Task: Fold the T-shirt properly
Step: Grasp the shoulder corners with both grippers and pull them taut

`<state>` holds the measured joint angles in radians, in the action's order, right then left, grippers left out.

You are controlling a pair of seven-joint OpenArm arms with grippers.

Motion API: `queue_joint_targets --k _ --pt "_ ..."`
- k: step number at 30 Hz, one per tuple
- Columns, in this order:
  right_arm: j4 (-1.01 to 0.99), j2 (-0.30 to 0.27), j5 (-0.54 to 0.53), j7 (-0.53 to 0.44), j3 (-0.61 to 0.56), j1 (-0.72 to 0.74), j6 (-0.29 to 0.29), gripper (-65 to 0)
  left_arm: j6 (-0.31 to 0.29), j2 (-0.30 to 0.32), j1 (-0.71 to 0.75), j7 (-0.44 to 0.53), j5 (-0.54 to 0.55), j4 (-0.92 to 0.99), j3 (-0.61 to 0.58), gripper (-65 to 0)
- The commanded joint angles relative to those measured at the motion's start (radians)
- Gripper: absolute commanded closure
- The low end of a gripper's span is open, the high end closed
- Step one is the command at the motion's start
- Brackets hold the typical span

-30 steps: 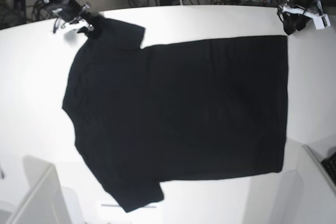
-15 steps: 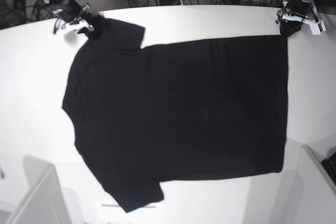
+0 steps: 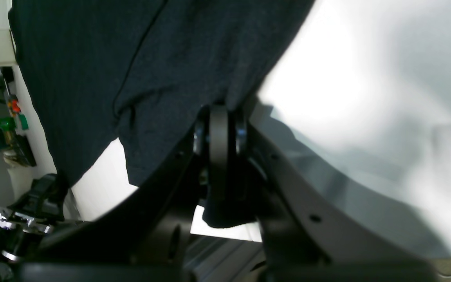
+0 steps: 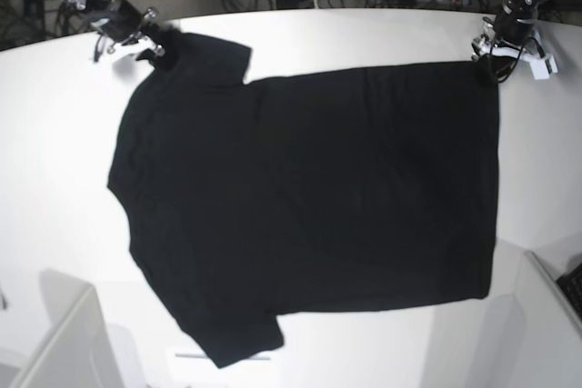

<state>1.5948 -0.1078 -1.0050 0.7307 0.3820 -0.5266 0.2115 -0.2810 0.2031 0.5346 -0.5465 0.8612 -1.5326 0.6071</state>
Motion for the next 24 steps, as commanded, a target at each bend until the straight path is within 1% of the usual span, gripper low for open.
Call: queue_joint_targets --k 1,3,7,11,13,18,24 --pt "-0.004 -0.010 0.056 0.023 0.004 -0.011 -0.028 0.0 0.009 0.005 0.009 -0.033 -0.012 -0.001 -0.002 -17.8" --pt "-0.004 -0.010 0.056 0.020 0.008 -0.011 -0.028 0.0 0.009 0.005 0.008 -0.033 -0.012 -0.001 -0.002 -0.7" --pt "-0.003 -0.010 0.056 0.019 0.008 -0.011 -0.028 0.0 0.009 0.008 0.008 -0.039 -0.012 -0.006 -0.002 0.0" --pt "-0.003 -0.010 0.056 0.017 0.012 -0.020 -0.028 0.0 0.009 0.011 0.009 -0.103 -0.013 -0.027 -0.009 0.0" --pt "0.002 -0.010 0.056 0.017 0.012 -0.036 -0.028 0.0 0.009 0.014 0.015 -0.105 -0.015 -0.050 -0.006 0.0" --pt "0.094 -0.005 0.056 0.017 0.012 -0.086 -0.027 0.0 0.009 0.049 0.049 -0.100 -0.015 -0.072 -0.008 0.0" --pt "0.171 -0.002 0.056 0.017 0.013 -0.139 -0.027 0.0 0.009 0.068 0.074 -0.100 -0.015 -0.076 -0.005 0.0"
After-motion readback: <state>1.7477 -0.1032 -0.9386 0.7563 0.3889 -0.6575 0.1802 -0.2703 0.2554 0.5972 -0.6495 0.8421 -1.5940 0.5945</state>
